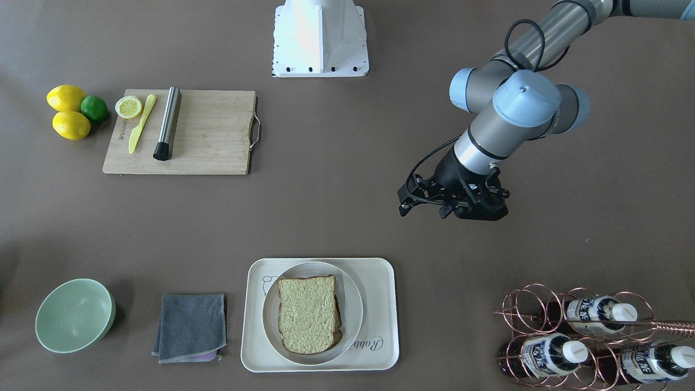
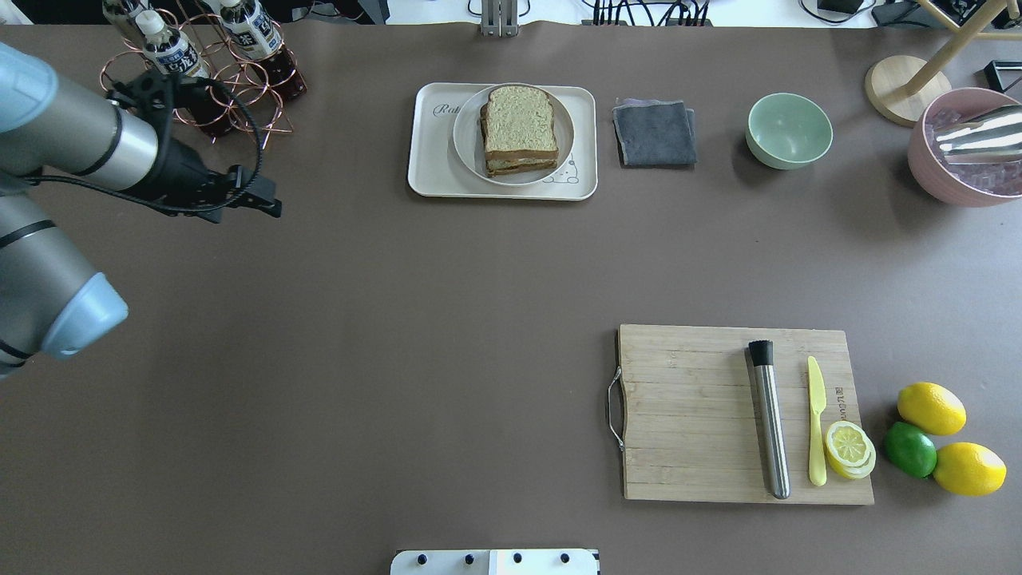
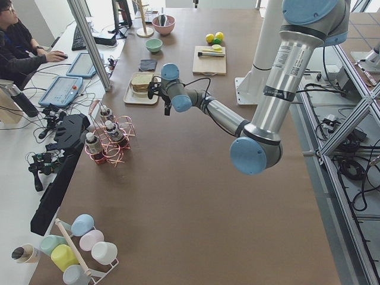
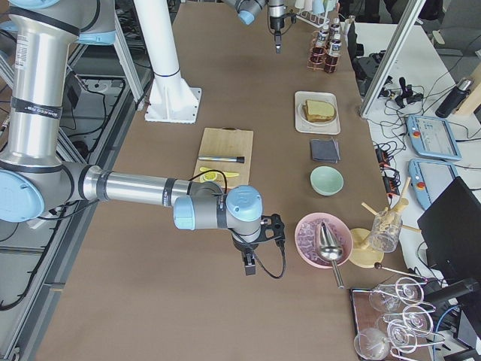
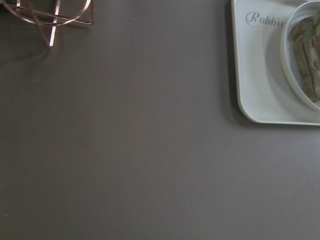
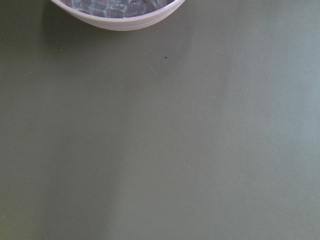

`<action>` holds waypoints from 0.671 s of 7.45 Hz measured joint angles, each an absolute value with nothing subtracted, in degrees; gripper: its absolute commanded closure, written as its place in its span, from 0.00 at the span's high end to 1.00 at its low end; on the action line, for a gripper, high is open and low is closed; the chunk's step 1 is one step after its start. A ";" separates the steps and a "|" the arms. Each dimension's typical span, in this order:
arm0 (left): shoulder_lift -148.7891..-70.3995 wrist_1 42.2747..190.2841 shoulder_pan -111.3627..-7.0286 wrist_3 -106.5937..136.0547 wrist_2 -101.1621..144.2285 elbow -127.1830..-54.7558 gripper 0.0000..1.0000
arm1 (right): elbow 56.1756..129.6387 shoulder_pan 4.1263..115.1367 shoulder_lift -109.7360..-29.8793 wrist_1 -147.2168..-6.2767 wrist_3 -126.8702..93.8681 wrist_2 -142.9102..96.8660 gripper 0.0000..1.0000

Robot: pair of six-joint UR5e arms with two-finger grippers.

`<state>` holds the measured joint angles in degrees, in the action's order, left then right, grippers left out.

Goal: Make sandwich and place on tray

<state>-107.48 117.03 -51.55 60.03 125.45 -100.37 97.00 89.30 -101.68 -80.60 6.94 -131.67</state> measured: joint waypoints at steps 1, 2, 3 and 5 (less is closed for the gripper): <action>-101.63 115.80 -55.42 52.56 127.90 -103.55 0.98 | 96.97 89.30 -101.69 -80.60 6.94 -131.66 1.00; -96.19 115.10 -60.60 42.47 130.23 -104.69 0.98 | 96.90 89.30 -101.69 -80.60 6.94 -131.66 1.00; -91.63 113.74 -66.33 30.23 131.49 -104.38 0.98 | 96.88 89.30 -101.69 -80.60 6.94 -131.65 1.00; -88.67 102.38 -77.70 5.75 132.03 -103.18 0.98 | 96.86 89.30 -101.69 -80.60 6.88 -131.29 1.00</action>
